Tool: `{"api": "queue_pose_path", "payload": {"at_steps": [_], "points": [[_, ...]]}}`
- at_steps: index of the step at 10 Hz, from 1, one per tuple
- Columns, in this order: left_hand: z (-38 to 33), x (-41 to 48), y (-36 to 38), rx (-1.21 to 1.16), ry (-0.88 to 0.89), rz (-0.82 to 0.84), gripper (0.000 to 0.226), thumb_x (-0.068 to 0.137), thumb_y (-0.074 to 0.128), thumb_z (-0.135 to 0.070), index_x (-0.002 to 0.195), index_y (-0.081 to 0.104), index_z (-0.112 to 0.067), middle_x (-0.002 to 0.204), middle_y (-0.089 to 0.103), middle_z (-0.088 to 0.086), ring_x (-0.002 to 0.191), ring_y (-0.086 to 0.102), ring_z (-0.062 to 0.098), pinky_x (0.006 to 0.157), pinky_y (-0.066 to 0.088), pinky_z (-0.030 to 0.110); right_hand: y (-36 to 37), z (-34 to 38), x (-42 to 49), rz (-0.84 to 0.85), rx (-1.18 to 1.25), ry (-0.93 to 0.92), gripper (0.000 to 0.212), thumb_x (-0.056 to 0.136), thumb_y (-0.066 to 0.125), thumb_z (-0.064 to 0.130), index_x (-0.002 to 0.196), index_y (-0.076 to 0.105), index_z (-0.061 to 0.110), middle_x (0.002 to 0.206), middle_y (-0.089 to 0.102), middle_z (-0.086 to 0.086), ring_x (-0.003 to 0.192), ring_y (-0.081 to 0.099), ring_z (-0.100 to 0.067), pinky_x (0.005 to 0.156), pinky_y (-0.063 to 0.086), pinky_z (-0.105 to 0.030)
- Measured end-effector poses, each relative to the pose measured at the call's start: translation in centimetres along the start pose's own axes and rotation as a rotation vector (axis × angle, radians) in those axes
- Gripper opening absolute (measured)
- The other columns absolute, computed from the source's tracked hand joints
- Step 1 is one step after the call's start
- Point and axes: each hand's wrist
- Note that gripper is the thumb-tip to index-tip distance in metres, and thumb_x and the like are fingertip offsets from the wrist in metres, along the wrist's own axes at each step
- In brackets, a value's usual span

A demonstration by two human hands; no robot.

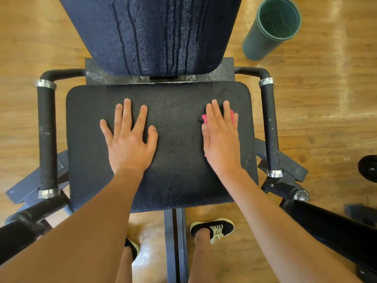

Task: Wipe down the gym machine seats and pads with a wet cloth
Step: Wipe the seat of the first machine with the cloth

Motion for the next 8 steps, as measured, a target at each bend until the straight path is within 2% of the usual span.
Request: {"api": "queue_pose_path", "payload": {"at_steps": [1, 3, 6, 8], "points": [[0.0, 0.0, 0.1, 0.005, 0.007, -0.008, 0.055, 0.102, 0.034, -0.042, 0.154, 0.043, -0.024, 0.168, 0.022, 0.010, 0.155, 0.016, 0.029, 0.121, 0.007, 0.064, -0.3, -0.5, 3.5, -0.012, -0.013, 0.011, 0.051, 0.112, 0.035, 0.022, 0.160, 0.030, 0.008, 0.169, 0.026, -0.009, 0.159, 0.009, -0.033, 0.128, 0.001, -0.045], [0.1, 0.1, 0.2, 0.012, 0.008, -0.016, 0.056, 0.102, 0.032, -0.043, 0.153, 0.044, -0.024, 0.168, 0.023, 0.009, 0.155, 0.017, 0.028, 0.121, 0.007, 0.063, -0.9, -1.1, 8.1, -0.024, -0.035, -0.006, 0.048, 0.110, 0.035, 0.020, 0.157, 0.035, 0.009, 0.166, 0.033, -0.008, 0.158, 0.014, -0.034, 0.128, 0.012, -0.051], [0.0, 0.1, 0.0, 0.012, 0.001, 0.004, 0.056, 0.102, 0.033, -0.043, 0.154, 0.043, -0.025, 0.168, 0.021, 0.009, 0.155, 0.016, 0.028, 0.122, 0.007, 0.063, -0.9, -1.5, 1.4, 0.031, -0.021, -0.042, 0.052, 0.110, 0.037, 0.019, 0.160, 0.031, 0.006, 0.168, 0.027, -0.011, 0.159, 0.010, -0.036, 0.129, 0.002, -0.047], [0.0, 0.1, 0.1, 0.012, 0.003, 0.013, 0.055, 0.103, 0.033, -0.043, 0.154, 0.042, -0.025, 0.168, 0.021, 0.009, 0.156, 0.015, 0.028, 0.121, 0.007, 0.064, -0.8, -1.3, 4.3, 0.025, -0.028, 0.000, 0.051, 0.112, 0.031, 0.023, 0.161, 0.029, 0.010, 0.170, 0.024, -0.008, 0.159, 0.006, -0.034, 0.128, 0.003, -0.048]]}}
Point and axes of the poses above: each hand's wrist, its own x-axis towards the middle knuckle, its own y-axis out of the palm, z = x × y
